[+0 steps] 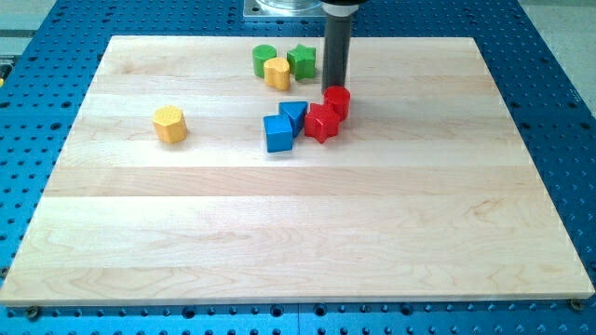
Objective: Move the hexagon to the bottom left diagonal of the yellow heart
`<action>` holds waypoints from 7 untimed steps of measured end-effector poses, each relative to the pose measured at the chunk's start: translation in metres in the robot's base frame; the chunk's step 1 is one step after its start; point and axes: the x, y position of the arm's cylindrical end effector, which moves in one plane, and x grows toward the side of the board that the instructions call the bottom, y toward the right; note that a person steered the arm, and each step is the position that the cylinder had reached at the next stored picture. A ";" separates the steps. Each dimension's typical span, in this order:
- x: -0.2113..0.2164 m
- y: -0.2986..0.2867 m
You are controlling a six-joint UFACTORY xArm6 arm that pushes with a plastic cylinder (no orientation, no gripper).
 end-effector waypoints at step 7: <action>0.018 -0.070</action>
